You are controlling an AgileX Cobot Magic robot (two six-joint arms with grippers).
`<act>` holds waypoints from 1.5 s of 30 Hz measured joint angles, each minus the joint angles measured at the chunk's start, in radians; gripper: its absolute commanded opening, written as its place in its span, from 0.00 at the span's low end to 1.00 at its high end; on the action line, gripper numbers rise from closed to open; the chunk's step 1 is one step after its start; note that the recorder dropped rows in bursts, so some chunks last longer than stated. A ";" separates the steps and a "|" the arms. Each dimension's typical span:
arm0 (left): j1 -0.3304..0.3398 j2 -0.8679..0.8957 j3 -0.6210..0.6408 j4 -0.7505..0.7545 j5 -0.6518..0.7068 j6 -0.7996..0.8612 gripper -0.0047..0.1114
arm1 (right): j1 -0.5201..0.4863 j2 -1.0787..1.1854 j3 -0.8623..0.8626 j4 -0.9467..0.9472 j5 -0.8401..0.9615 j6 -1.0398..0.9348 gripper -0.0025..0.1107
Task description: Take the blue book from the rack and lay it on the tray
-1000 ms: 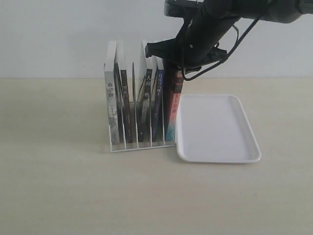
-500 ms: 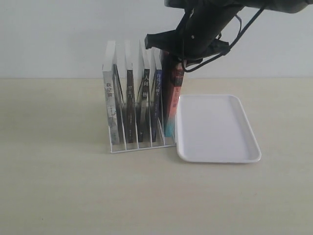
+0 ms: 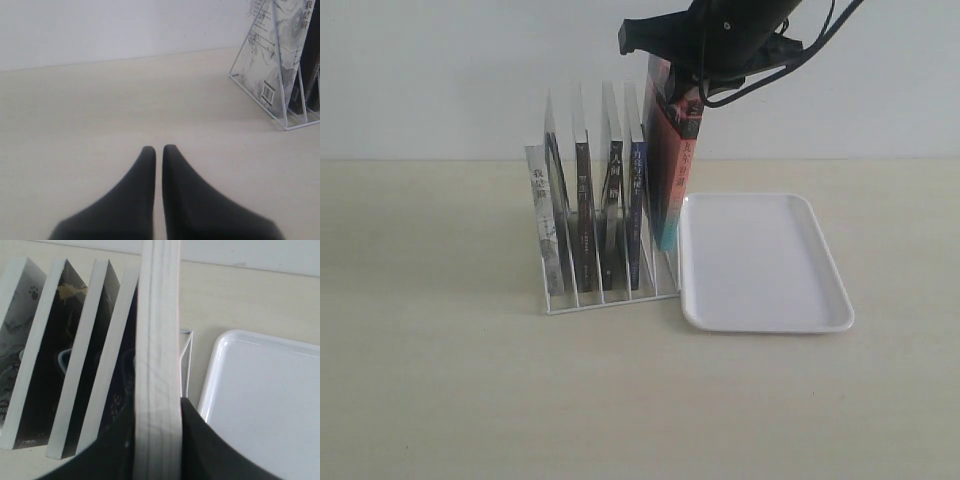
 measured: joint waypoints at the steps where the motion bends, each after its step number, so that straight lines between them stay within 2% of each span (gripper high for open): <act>1: 0.000 0.000 0.000 0.000 0.000 0.000 0.08 | 0.000 0.000 0.000 0.000 0.002 0.000 0.02; 37: 0.000 0.000 0.000 0.000 0.000 0.000 0.08 | 0.000 0.000 -0.005 -0.008 0.006 0.000 0.02; 45: 0.000 0.000 0.000 0.000 0.000 0.000 0.08 | 0.000 0.060 -0.007 -0.019 -0.018 0.000 0.02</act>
